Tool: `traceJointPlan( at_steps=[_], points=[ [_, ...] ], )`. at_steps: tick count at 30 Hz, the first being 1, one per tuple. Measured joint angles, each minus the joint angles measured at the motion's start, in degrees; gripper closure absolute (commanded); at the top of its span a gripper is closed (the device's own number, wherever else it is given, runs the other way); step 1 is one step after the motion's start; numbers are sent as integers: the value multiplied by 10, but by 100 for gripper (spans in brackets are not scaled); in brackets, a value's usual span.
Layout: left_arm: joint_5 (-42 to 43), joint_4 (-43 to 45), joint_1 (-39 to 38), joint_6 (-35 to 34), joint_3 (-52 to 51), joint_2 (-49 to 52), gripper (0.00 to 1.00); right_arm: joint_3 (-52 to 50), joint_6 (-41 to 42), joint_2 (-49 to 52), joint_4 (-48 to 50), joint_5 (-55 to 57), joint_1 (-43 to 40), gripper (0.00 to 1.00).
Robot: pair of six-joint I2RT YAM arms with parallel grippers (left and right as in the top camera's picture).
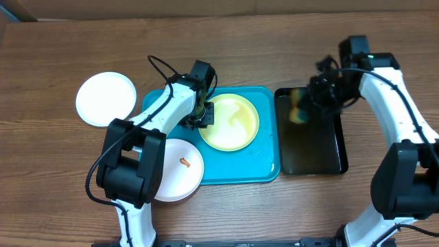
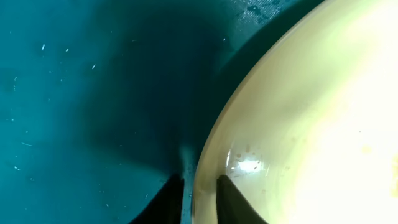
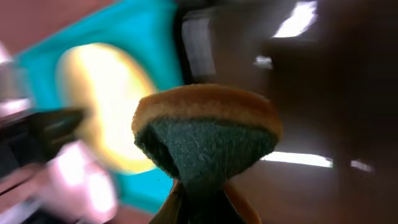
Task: Clean dirty plates on tray and stack at the side
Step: 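Return the sponge to the basin and release it with the right gripper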
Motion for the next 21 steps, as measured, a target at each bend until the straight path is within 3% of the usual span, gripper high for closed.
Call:
traceJointPlan(
  at_steps=[7, 9, 10, 12, 14, 21],
  points=[
    [0, 1, 0, 0, 0, 0, 73, -91, 8, 0, 72, 171, -5, 92],
    [0, 1, 0, 1, 0, 0, 73, -117, 9, 0, 104, 188, -4, 81],
    [0, 1, 0, 1, 0, 0, 73, -131, 11, 0, 122, 195, -3, 70],
    [0, 1, 0, 1, 0, 0, 64, -150, 12, 0, 137, 203, -2, 56],
    [0, 1, 0, 4, 0, 0, 57, -160, 11, 0, 140, 203, -1, 53],
    [0, 2, 0, 2, 0, 0, 54, -86, 11, 1, 51, 155, -3, 45]
  ],
)
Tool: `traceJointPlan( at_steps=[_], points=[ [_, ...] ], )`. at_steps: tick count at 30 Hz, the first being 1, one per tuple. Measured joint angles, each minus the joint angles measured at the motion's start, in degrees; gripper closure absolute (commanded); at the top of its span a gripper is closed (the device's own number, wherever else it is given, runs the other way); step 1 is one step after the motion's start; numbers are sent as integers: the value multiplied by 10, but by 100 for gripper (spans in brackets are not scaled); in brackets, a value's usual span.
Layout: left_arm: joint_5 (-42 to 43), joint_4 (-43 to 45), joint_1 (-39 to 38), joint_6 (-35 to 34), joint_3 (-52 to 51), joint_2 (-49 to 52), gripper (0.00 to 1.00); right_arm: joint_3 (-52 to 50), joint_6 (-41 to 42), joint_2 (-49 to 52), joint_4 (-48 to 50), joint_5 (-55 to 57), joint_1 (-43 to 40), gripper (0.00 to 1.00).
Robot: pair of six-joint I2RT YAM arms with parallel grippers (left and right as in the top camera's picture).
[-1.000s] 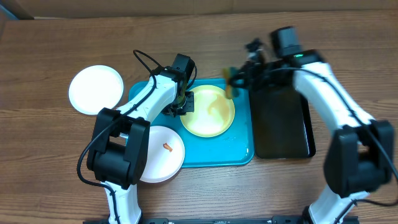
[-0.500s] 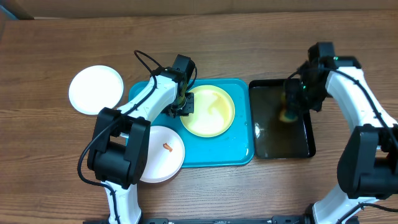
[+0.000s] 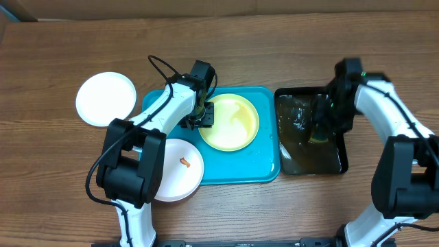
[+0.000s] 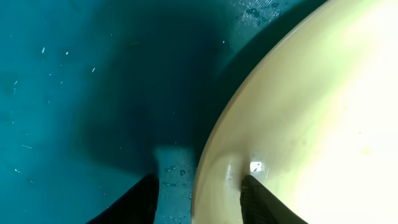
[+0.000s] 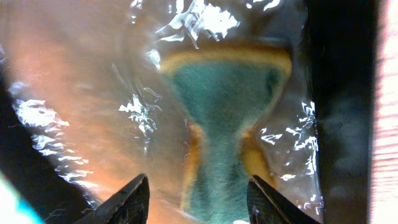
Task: Clean dirty plates on tray and stack at the side
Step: 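Return the sponge to the basin and release it with the right gripper, then lift the yellow-rimmed plate with the left gripper and dip it over the basin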
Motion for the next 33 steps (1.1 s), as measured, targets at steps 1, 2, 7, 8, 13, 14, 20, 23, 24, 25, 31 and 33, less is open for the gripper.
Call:
traceJointPlan(
  at_steps=[1, 2, 7, 8, 13, 14, 20, 23, 24, 25, 31, 33],
  points=[
    [0, 0, 0, 0, 0, 0, 54, 19, 0, 0, -13, -2, 0, 44],
    [0, 1, 0, 0, 0, 0, 54, 67, 0, 0, -45, -3, -3, 42],
    [0, 2, 0, -4, 0, 0, 79, 235, 1, -1, -136, 40, -32, 12],
    [1, 2, 0, -5, 0, 0, 83, 256, 7, -2, -150, 58, -44, 0],
    [18, 15, 0, -6, 0, -1, 96, 282, 9, -4, -178, 108, -115, 0],
    [22, 18, 0, -6, 1, -1, 96, 282, 10, -4, -179, 114, -129, 0],
    [17, -6, 0, -6, 10, -1, 96, 282, 12, -4, -180, 131, -170, 0],
    [6, -19, 0, -6, 19, -5, 96, 282, 13, -4, -180, 133, -172, 0],
    [3, -20, 0, -5, 20, -9, 96, 282, 13, -4, -180, 134, -172, 0],
    [0, -21, 0, -2, 21, -17, 96, 282, 12, -4, -180, 134, -172, 0],
    [-13, -27, 0, 0, 50, -103, 96, 282, 12, -4, -180, 136, -172, 0],
    [-13, -33, 0, 0, 68, -119, 96, 282, 13, -4, -181, 136, -172, 0]
  ],
)
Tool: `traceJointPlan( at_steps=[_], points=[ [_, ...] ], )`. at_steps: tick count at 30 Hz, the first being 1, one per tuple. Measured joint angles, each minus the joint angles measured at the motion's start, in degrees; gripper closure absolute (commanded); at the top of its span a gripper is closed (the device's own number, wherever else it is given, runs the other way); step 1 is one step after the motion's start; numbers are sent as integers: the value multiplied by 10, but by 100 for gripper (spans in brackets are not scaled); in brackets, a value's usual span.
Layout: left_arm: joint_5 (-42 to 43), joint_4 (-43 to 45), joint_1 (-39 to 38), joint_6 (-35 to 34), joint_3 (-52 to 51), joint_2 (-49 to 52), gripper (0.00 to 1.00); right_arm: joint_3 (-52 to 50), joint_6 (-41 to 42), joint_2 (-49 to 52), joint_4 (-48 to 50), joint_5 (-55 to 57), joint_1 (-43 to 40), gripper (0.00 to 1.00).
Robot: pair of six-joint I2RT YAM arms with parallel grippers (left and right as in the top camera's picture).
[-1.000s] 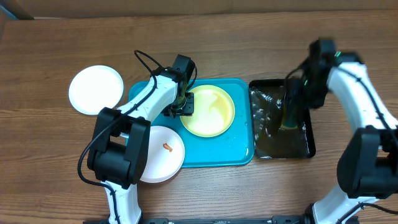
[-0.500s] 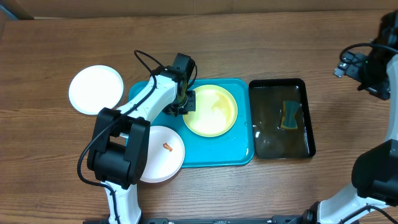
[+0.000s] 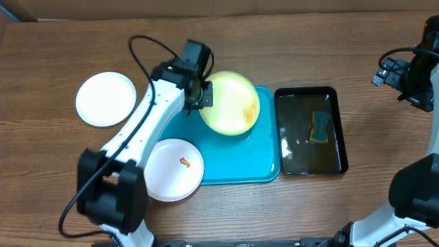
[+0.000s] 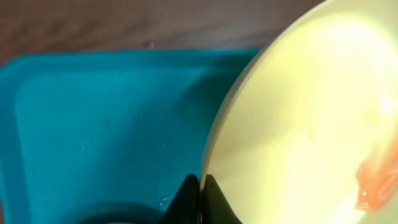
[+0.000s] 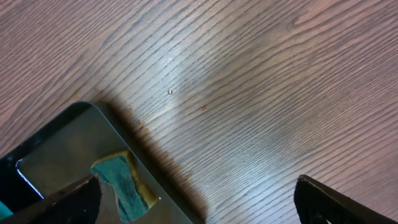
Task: Clean dirty plates on tray and stack at the side
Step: 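Lift the yellow-rimmed plate with the left gripper and dip it over the basin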
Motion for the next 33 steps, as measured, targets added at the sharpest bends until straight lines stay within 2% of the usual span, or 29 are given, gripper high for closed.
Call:
traceJointPlan(
  at_steps=[8, 13, 25, 33],
  points=[
    [-5, -25, -12, 0, 78, -14, 96, 0, 0, 0, 0, 0, 0, 0],
    [-31, -2, -54, 0, 85, -14, 96, 0, 0, 0, 0, 0, 0, 0],
    [-216, 61, -245, 23, 85, -14, 96, 0, 0, 0, 0, 0, 0, 0],
    [-407, 130, -371, 119, 86, 17, 96, 0, 0, 0, 0, 0, 0, 0]
  ],
)
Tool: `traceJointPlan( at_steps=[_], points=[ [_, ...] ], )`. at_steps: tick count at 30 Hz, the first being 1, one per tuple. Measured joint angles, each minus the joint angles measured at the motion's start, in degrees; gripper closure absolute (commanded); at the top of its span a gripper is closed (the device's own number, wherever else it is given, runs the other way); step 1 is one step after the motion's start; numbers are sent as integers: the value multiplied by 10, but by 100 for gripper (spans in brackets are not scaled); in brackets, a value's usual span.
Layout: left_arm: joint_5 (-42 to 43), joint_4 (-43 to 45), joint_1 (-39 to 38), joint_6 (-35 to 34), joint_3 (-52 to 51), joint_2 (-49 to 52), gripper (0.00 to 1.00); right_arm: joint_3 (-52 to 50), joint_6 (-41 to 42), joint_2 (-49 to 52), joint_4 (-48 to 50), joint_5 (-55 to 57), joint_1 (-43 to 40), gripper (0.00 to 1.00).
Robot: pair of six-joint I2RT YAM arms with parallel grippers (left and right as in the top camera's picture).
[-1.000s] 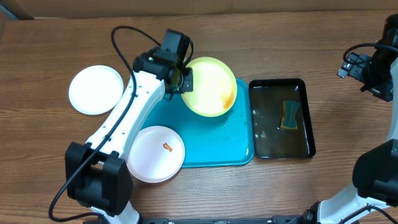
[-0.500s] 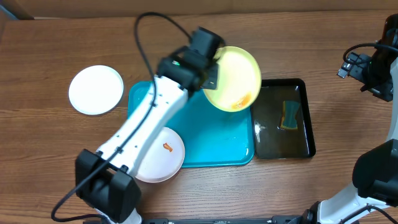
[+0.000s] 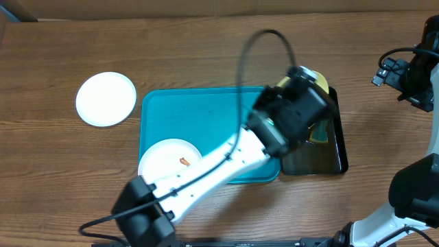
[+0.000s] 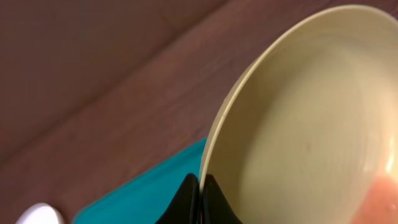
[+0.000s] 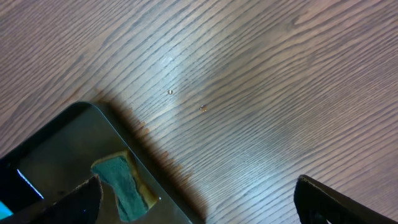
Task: Clean dirty plates on tray and stack at the side
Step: 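Lift the yellow-rimmed plate with the left gripper and dip it over the basin, then carry the yellow-rimmed plate left and stack it on the white plate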
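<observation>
My left gripper (image 4: 200,186) is shut on the rim of the yellow plate (image 4: 298,124). It holds the plate tilted in the air. In the overhead view only a sliver of the yellow plate (image 3: 313,75) shows past the left wrist, over the back of the black water tray (image 3: 338,154). A white plate (image 3: 164,154) with an orange scrap lies on the blue tray (image 3: 171,110). A second white plate (image 3: 105,98) sits on the table at far left. My right gripper (image 5: 198,183) stands open above bare wood at the far right.
The green and yellow sponge (image 5: 121,180) lies in the black tray's water; in the overhead view the sponge (image 3: 319,130) is partly covered by the left arm. That arm stretches diagonally across the blue tray. Wood table surrounds both trays.
My left gripper has carried the yellow plate from above the blue tray's back edge to the right, over the black tray. The right arm has not moved.
My left fingers pinched the yellow plate's rim on the blue tray while my right gripper held the sponge. Then both stood open, the sponge lying in the water. Later the left held the plate lifted and the right was far right. Now the plate is over the black tray.
</observation>
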Motion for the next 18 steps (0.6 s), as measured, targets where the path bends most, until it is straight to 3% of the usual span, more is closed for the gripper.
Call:
traceJointPlan(
  at_steps=[11, 18],
  points=[
    [-197, 131, -74, 191, 0, 53, 96, 0, 0, 0, 0, 0, 0, 0],
    [-292, 235, -76, 244, 0, 53, 96, 0, 0, 0, 0, 0, 0, 0]
  ],
)
